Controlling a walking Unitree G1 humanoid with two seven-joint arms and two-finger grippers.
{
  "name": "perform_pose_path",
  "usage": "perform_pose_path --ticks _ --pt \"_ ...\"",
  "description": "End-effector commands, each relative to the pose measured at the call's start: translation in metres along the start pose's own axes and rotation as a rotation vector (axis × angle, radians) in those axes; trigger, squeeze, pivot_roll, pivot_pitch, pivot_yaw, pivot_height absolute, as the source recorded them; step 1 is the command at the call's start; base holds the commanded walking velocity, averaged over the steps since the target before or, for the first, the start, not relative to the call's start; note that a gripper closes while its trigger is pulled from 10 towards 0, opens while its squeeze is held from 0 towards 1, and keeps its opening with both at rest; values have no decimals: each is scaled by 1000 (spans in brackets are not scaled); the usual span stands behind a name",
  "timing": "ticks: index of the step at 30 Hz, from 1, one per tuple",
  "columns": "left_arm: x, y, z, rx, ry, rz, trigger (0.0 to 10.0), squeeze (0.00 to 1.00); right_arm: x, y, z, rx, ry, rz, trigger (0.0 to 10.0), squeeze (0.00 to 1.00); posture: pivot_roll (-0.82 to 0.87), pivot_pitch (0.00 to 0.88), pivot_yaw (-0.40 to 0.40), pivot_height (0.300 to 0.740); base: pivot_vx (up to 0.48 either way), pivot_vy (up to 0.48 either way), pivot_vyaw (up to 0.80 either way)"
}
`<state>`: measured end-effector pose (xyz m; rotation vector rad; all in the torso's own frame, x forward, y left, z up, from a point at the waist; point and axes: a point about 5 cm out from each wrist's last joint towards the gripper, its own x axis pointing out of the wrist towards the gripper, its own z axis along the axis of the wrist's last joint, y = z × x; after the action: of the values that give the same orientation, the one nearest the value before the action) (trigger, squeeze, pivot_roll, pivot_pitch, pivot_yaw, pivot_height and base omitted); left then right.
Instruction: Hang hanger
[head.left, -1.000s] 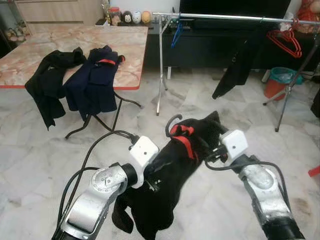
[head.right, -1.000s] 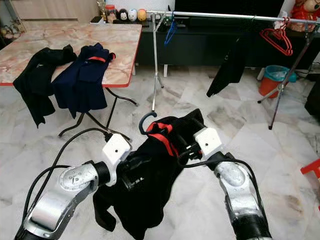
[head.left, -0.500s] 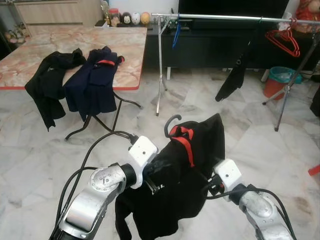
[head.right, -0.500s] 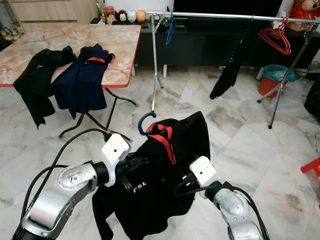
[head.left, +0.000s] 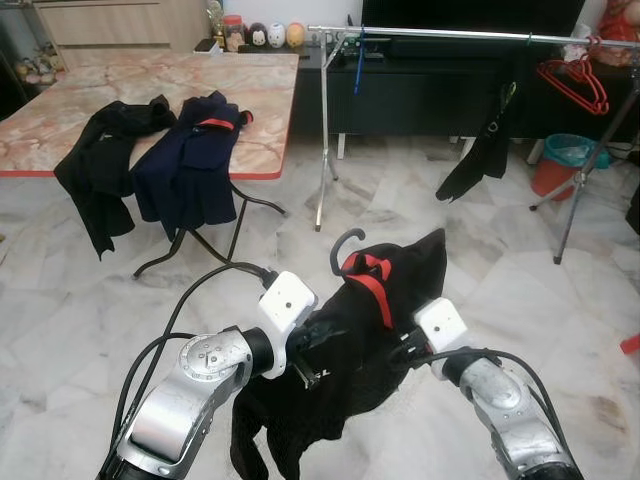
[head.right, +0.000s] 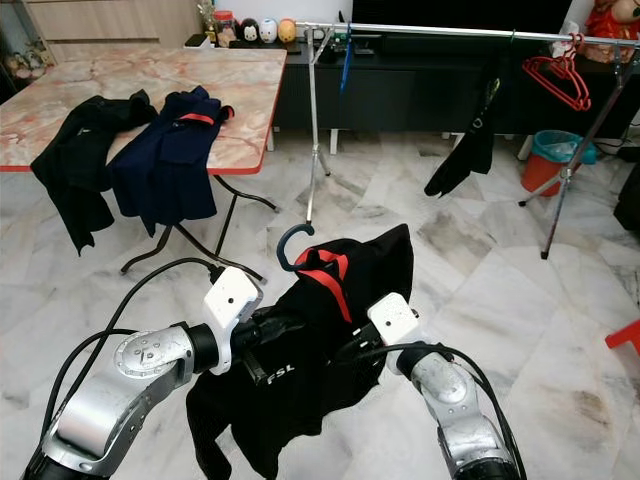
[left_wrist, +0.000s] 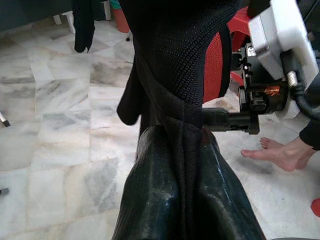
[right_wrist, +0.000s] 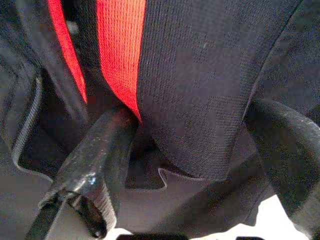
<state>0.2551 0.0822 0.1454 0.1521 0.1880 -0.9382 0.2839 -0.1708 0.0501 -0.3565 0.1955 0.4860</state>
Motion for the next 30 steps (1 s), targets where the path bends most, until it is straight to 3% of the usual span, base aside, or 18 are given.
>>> perform_pose_path --ticks 1,5,6,7,19,20,21,22,30 --pt "-2 -2 14 23 -56 -12 10000 0 3 -2 1 -40 3 -6 10000 1000 76 0 -5 740 0 0 0" --pt "-2 -2 14 19 -57 -16 10000 0 5 -3 -2 -101 22 -28 10000 1000 75 0 -4 740 0 0 0" --pt "-2 -2 14 20 -57 -17 10000 0 5 -3 -2 -115 24 -31 10000 380 74 0 -5 740 0 0 0" --pt "-2 -3 15 19 -59 -21 10000 0 5 -3 -2 -120 24 -41 10000 0 76 0 -5 740 0 0 0" --pt "-12 -14 13 12 -8 -146 10000 0 12 -9 2 -125 -4 -119 10000 0 83 0 -6 740 0 0 0" --pt "-12 -15 13 13 -4 -152 10000 0 12 -10 2 -127 -5 -120 5216 0 84 0 -6 740 0 0 0" --pt "-12 -15 12 12 -2 -155 10000 0 12 -10 2 -129 -7 -120 5216 0 84 0 -6 740 0 0 0" --pt "-13 -15 12 11 0 -157 10000 0 12 -10 3 -128 -10 -120 0 0 84 0 -6 740 0 0 0" --pt "-15 -15 12 9 16 -168 10000 0 14 -12 4 -134 -22 -122 0 0 84 0 -6 740 0 0 0"
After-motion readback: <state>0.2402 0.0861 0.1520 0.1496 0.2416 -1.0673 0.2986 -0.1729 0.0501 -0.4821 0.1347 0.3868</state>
